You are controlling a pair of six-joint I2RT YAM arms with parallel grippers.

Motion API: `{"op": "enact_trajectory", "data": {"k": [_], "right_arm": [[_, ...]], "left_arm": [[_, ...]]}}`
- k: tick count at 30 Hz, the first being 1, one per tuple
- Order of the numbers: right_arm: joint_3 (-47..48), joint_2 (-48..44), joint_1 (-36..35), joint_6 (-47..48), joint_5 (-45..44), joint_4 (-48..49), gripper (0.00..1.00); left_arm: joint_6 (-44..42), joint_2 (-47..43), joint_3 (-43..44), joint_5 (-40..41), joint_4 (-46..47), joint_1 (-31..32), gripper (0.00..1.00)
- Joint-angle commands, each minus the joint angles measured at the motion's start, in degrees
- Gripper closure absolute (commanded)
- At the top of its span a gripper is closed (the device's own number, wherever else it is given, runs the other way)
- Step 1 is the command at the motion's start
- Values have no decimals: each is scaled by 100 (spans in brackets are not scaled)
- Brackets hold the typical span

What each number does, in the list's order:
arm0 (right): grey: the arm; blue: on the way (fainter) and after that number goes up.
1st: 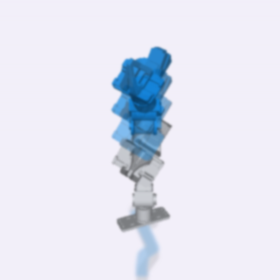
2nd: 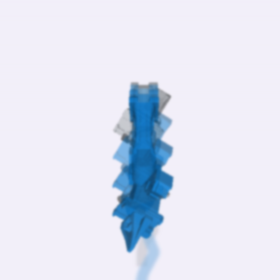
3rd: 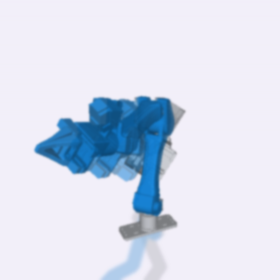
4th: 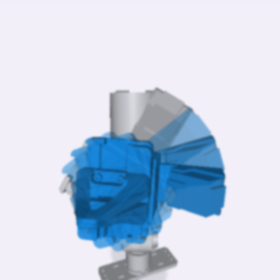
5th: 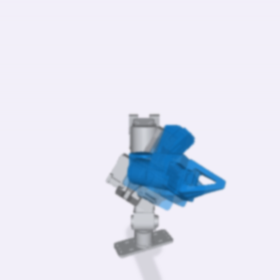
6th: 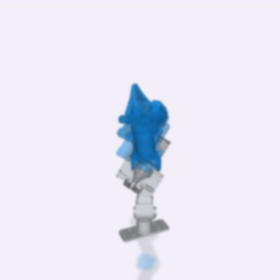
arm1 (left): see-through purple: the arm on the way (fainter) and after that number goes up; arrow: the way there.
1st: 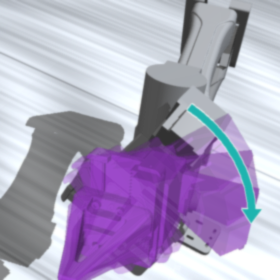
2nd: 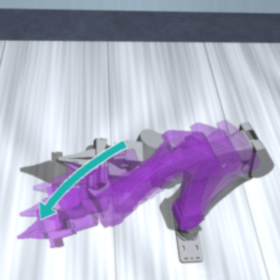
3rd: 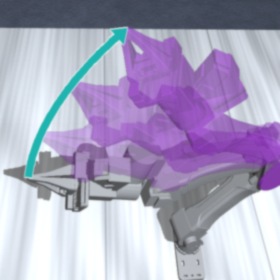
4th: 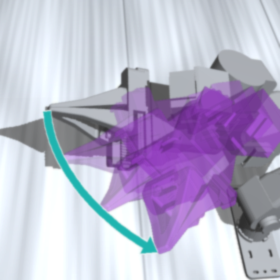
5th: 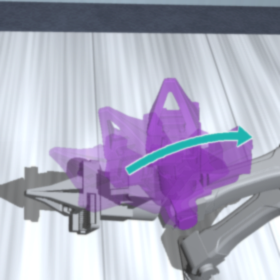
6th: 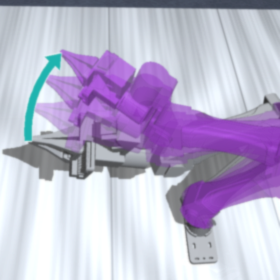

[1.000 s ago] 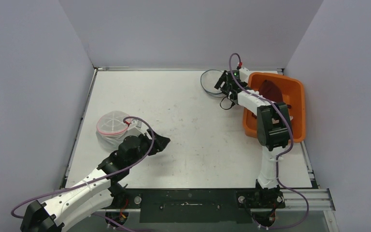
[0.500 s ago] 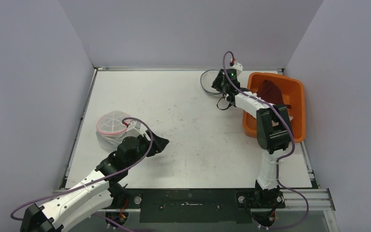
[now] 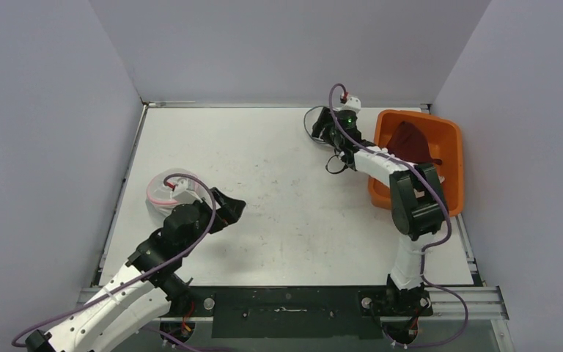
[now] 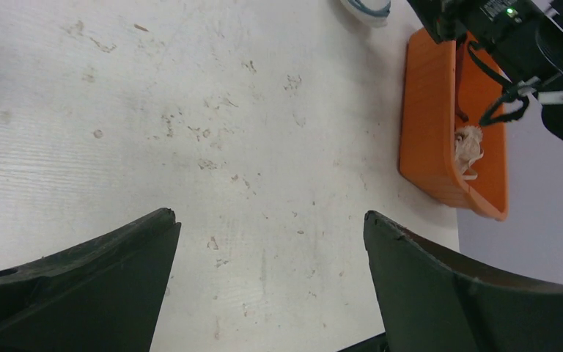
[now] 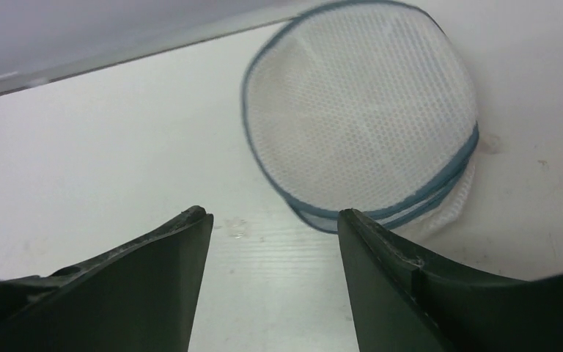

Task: Unzip the laundry bag and remove the bra
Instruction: Place the laundry bag at the center of the board, then pick up the laundry bag at the center of the board.

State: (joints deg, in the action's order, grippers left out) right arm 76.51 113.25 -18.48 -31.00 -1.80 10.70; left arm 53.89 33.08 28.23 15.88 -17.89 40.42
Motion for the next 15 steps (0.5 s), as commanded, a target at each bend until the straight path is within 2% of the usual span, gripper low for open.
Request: {"op": "enact_trajectory", "data": {"k": [1, 3, 5, 10, 12, 15], "right_arm": [[-409, -1428, -679, 755, -187, 1370, 32], [-515, -1755, -1156, 1225, -607, 1468, 29], [-570, -2043, -1585, 1273, -923, 1435, 26], [-1498, -2957, -2199, 259, -647, 1682, 25], [-2170, -3326, -2556, 326, -426, 1950, 27], [-3139, -3769, -3353, 980, -780, 2265, 27]], "left_arm": [[-88, -408, 465, 428, -672, -97, 4], [22, -585, 610, 579, -972, -96, 4], [177, -715, 831, 981, -1493, -96, 4], [401, -1034, 1293, 2233, -2734, -105, 4], [33, -1060, 1233, 2072, -2535, -107, 4], [353, -614, 1253, 1715, -2505, -114, 4]]}}
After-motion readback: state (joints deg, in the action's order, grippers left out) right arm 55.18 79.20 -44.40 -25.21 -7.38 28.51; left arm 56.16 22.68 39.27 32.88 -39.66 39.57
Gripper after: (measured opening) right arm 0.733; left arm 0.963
